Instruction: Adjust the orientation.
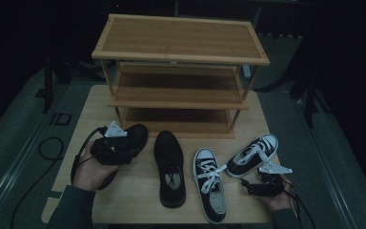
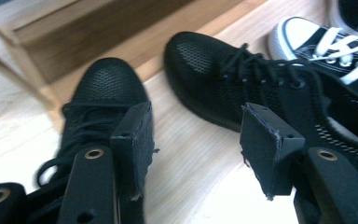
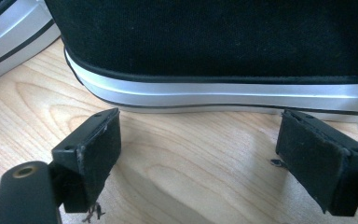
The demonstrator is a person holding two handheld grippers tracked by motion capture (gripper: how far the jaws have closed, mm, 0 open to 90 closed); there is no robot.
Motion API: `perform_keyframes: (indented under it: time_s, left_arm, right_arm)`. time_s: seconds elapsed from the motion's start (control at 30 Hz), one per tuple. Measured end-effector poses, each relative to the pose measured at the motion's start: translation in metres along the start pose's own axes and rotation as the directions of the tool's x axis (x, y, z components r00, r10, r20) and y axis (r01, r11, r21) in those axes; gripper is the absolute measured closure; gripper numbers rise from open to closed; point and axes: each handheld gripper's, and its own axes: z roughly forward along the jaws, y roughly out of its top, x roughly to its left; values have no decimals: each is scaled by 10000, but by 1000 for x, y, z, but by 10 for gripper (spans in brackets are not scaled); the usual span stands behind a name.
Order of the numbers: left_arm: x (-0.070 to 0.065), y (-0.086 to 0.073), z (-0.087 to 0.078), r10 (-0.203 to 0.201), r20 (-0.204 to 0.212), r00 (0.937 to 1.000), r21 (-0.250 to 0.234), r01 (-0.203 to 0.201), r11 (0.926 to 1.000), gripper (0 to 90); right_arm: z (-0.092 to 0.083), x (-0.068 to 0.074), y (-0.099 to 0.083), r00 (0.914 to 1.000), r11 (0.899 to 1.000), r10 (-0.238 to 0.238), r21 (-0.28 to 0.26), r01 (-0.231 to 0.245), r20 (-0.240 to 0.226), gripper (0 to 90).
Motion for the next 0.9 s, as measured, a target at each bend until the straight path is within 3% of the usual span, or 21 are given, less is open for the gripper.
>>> perform_keyframes:
  time_s: [0.33,0.57,0.9]
  left_arm:
    - [-15,5,11,253,376,9990,93,-257,9996,427]
    - [-36,8,27,475,840,9953,262,-498,9984,427]
    - [-53,17,46,705,1206,9902,489,-768,9958,430]
  right_arm:
    - [0,0,0,10000,10000,-17,6,17,4,139]
    - [0,0,0,10000,10000,1,2,-1,0,139]
    - [0,0,0,10000,10000,-3,-1,3,2,139]
